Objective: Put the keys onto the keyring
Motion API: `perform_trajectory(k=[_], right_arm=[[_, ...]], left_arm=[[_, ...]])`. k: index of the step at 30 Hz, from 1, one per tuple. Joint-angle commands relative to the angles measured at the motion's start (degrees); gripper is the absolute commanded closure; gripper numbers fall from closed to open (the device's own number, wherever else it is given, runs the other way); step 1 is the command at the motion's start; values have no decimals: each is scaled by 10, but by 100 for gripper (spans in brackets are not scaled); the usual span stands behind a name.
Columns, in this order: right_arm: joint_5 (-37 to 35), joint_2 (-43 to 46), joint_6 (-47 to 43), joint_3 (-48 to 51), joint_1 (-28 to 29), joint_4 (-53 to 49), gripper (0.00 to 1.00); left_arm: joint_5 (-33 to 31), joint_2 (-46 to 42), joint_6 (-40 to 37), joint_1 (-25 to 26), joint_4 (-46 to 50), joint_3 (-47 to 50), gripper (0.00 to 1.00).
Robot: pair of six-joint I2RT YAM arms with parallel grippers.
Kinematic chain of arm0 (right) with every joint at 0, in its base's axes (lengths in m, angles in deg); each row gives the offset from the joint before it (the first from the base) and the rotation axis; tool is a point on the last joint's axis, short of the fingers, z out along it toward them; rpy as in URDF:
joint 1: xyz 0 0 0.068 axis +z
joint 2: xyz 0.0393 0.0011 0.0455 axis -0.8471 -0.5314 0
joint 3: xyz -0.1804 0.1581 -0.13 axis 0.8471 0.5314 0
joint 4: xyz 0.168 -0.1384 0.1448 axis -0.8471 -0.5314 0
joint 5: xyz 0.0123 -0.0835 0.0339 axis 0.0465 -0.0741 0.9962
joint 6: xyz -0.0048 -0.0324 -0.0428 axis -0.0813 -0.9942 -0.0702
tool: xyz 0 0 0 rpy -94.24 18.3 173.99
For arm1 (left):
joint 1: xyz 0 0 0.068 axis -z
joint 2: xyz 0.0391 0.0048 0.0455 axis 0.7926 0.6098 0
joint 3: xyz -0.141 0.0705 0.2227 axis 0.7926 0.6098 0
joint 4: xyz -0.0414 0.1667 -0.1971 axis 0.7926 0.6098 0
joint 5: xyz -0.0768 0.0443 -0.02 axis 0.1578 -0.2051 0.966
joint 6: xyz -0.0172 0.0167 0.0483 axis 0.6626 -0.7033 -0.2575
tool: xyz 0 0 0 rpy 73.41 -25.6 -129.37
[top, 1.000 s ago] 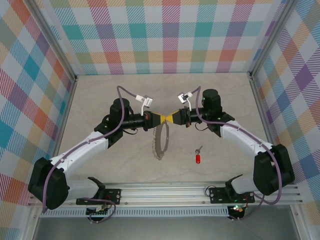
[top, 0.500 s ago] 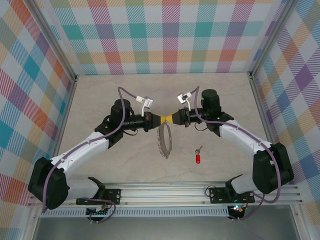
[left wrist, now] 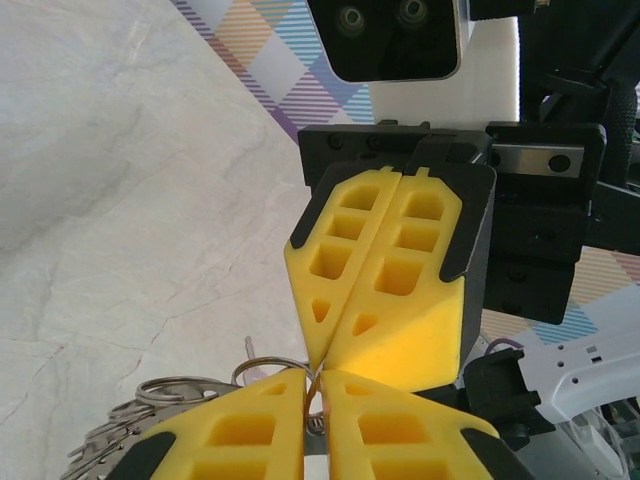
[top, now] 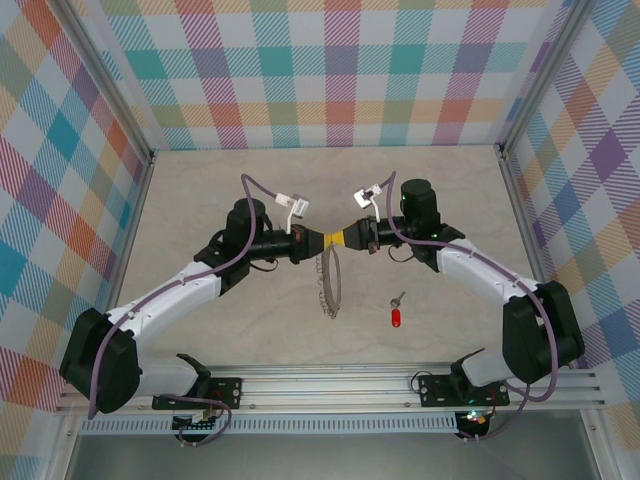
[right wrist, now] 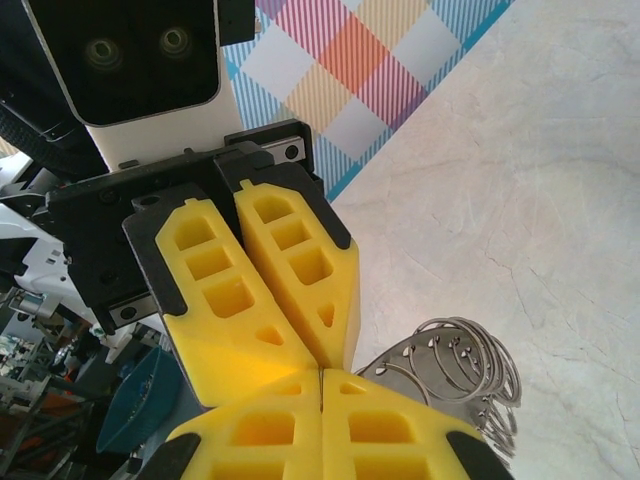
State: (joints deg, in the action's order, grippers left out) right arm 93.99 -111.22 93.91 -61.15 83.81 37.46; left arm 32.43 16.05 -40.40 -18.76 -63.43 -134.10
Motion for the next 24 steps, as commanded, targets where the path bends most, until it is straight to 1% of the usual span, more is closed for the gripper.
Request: perform_trajectory(k=[1,2,9,12,14,17,18,20,24], right_arm=[[-14,-11,5,-2,18,55,100],[-15,-11,5,-2,18,55,100],[-31,-7,11,-1,18,53,100],[-43,-3,16,-1,18,51,83],[-51,1,19,-2,18,49,66],[-74,18,18,2,12,41,52],[-84,27,21,6,8,40,48],[-100,47,25,17,-2,41,42],[-139,91,41,50,-26,48,37]], left_arm=[[69,4,-6,43,-39,-12,96],[64,4,-6,44,-40,-11,100],[33,-7,-13,45,-48,4,100],[-5,-23,-21,45,-48,17,100],[-20,-31,-25,44,-51,26,100],[-32,-38,-31,44,-50,33,100],[-34,-40,-33,44,-48,35,100],[-36,-42,-36,44,-46,36,100],[-34,-43,-42,44,-42,37,100]])
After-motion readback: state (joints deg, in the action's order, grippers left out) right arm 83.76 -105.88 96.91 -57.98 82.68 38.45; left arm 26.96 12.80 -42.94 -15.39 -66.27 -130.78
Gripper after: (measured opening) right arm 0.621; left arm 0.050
